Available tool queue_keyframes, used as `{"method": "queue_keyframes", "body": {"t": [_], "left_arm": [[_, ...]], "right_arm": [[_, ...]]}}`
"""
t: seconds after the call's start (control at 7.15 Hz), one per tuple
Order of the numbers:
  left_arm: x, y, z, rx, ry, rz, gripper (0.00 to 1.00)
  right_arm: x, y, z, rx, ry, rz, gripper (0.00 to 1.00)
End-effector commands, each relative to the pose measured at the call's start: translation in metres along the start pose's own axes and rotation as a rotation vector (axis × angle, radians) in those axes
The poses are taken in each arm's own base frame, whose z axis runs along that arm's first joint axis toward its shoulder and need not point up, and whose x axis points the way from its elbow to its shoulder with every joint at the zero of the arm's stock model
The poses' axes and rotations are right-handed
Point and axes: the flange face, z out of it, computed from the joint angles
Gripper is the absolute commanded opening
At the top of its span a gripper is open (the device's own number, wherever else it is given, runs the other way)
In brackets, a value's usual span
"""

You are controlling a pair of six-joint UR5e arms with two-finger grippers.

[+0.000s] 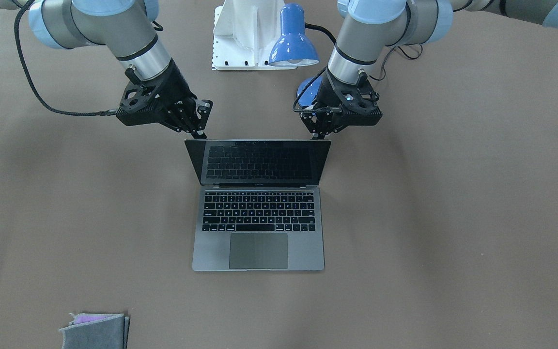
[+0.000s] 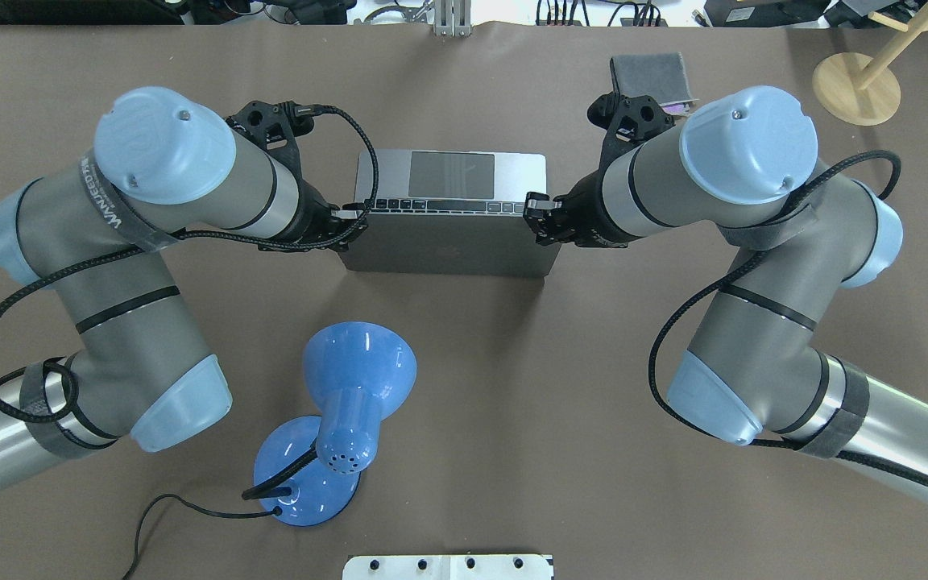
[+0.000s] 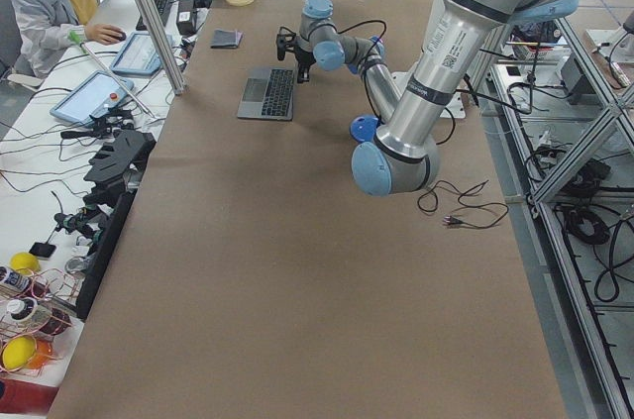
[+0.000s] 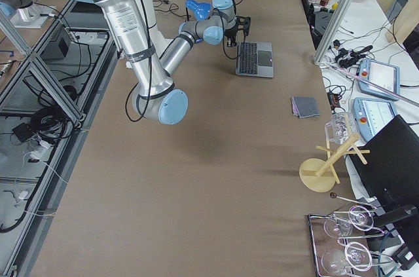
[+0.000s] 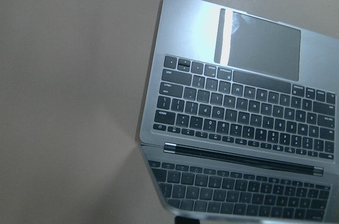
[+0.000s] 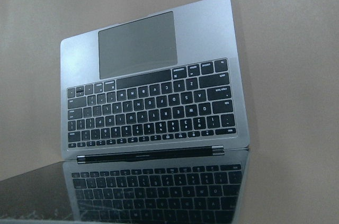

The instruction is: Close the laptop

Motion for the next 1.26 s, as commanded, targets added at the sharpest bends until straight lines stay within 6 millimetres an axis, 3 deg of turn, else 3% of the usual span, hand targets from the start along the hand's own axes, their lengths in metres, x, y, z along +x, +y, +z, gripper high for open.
{"method": "queue_keyframes", "body": {"t": [0.0,0.42,0.84,1.12], "left_arm": [[-0.001,-0.035,0.012,0.041,0.006,0.010,0.00],[-0.003,-0.075,0.046,0.070,0.002,-0.012,0.00],[0.009,-0.112,0.104,0.102,-0.019,-0.025,0.00],[0.004,-0.122,0.129,0.117,-0.031,-0.026,0.00]], "right_arm": [[-0.011,-0.017,0.010,0.025,0.014,0.013,0.00],[-0.025,-0.064,0.038,0.060,0.066,0.056,0.00],[-0.051,-0.103,0.101,0.043,0.159,0.090,0.00],[-0.052,-0.121,0.138,0.020,0.196,0.100,0.00]]}}
